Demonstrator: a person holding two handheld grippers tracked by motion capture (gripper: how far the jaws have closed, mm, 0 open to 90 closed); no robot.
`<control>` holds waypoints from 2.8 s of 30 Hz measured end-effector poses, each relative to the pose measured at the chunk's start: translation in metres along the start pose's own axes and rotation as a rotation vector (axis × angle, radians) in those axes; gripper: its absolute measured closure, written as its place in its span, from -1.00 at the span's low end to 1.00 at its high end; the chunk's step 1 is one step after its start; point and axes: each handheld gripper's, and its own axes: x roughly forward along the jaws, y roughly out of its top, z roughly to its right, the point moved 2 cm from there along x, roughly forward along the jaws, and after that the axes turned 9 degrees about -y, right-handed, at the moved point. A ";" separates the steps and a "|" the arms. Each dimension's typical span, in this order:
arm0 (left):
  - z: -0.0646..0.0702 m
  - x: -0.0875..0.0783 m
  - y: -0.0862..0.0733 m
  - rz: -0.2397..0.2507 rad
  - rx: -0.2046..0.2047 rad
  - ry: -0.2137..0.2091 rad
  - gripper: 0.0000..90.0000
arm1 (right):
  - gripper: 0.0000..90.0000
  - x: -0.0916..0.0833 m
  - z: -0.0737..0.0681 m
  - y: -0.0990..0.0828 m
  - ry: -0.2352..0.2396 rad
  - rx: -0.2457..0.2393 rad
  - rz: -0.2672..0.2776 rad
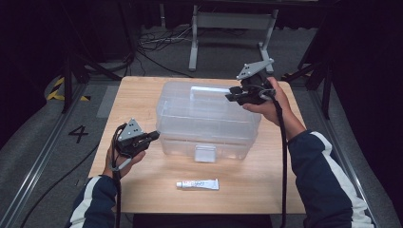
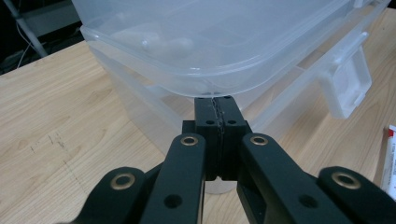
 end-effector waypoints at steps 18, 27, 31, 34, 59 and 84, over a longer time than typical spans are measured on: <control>-0.001 0.001 0.007 -0.025 0.025 0.000 1.00 | 0.29 -0.069 0.022 -0.096 -0.119 0.127 0.201; -0.002 -0.002 0.015 -0.003 0.027 0.010 1.00 | 0.19 -0.065 0.022 -0.127 -0.130 0.123 0.197; 0.001 -0.002 0.019 -0.003 0.039 0.029 0.99 | 0.17 -0.052 0.015 -0.143 -0.134 0.060 0.180; 0.001 -0.002 0.020 -0.005 0.038 0.031 0.99 | 0.15 -0.041 0.011 -0.153 -0.105 0.055 0.145; -0.001 -0.003 0.025 0.019 0.040 0.035 0.96 | 0.19 -0.020 -0.001 -0.161 -0.074 0.047 0.160; 0.018 -0.001 0.017 -0.042 0.092 -0.016 0.60 | 0.48 -0.029 -0.010 -0.153 -0.187 0.041 0.356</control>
